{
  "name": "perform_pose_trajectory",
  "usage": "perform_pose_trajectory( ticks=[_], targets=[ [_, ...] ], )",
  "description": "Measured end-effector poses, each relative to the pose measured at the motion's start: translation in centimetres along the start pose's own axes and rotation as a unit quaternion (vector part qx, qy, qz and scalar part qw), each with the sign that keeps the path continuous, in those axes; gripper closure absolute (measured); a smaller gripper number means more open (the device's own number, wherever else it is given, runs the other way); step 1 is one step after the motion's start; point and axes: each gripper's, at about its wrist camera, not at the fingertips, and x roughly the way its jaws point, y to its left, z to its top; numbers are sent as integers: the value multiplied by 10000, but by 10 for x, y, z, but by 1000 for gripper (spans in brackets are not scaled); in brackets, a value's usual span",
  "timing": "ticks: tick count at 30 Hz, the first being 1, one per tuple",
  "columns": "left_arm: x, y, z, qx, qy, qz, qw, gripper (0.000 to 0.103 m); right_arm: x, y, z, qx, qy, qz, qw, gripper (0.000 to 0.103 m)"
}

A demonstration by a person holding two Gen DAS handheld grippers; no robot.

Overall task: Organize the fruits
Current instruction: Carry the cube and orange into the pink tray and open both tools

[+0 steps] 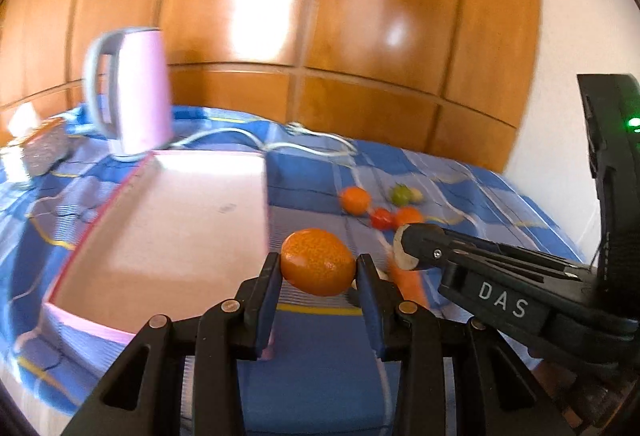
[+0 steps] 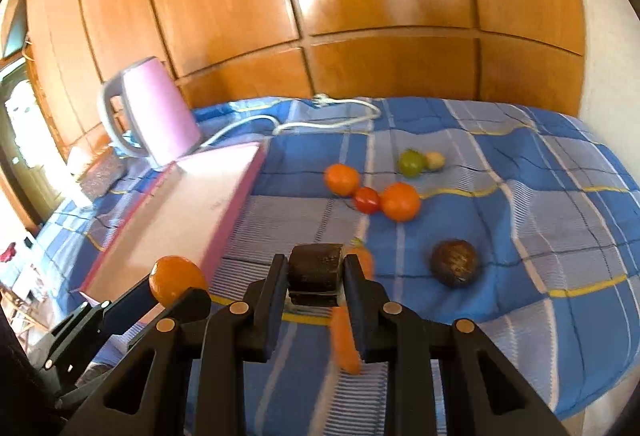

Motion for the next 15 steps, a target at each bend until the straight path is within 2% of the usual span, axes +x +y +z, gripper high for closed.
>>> perform_pose_trajectory(
  ticks=[8, 12, 15],
  targets=[
    [-2, 43, 13, -571, -166, 821, 9948, 65, 21, 52, 22, -424, 38, 461, 9980, 75],
    [6, 75, 15, -1032, -99, 1240, 9869, 65, 34, 74, 28, -521, 123, 660, 9964, 75],
    [12, 97, 11, -1437, 26, 1397, 9797, 65, 42, 90, 30, -583, 205, 836, 9946, 74]
  ],
)
